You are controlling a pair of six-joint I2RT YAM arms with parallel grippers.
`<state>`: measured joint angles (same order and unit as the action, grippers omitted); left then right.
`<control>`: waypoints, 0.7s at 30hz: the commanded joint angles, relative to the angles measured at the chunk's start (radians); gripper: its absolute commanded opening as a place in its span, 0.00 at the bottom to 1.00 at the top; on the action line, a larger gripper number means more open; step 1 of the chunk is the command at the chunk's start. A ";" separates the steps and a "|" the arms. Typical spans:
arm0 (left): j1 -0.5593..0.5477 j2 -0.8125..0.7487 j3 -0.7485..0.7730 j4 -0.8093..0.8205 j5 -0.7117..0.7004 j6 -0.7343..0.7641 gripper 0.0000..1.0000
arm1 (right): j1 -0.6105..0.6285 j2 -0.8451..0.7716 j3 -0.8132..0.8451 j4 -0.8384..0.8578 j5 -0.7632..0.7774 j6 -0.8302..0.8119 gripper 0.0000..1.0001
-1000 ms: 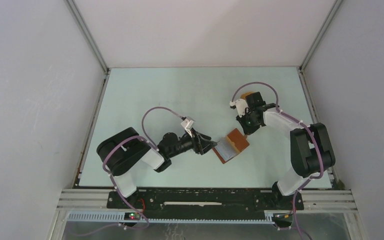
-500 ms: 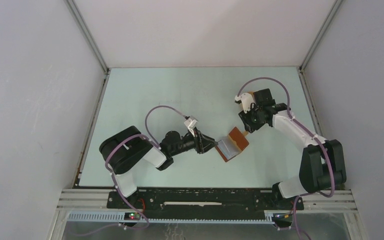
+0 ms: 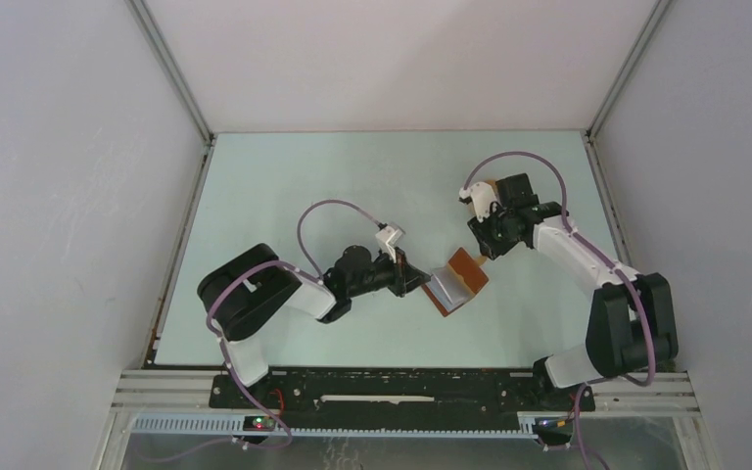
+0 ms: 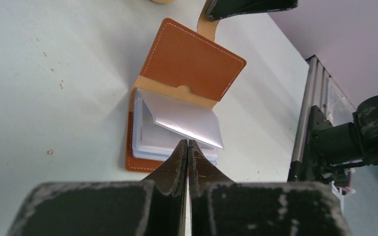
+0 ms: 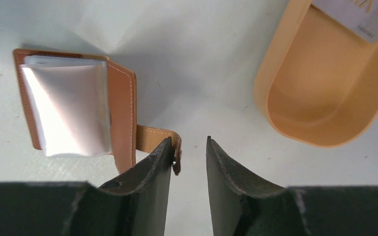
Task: Put the credit cards into the card holder
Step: Open the card holder at the center of the board.
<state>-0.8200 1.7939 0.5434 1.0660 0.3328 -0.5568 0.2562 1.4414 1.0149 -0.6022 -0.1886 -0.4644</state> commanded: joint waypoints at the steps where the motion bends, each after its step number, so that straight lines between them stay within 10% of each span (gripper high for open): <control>1: -0.033 0.004 0.086 -0.159 -0.056 0.078 0.04 | -0.003 0.065 0.034 -0.018 0.056 0.002 0.38; 21: -0.062 0.080 0.250 -0.350 -0.060 0.118 0.10 | 0.052 0.231 0.089 -0.137 -0.023 0.008 0.20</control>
<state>-0.8654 1.8496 0.7185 0.7376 0.2481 -0.4706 0.2836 1.6501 1.0607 -0.7036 -0.1375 -0.4648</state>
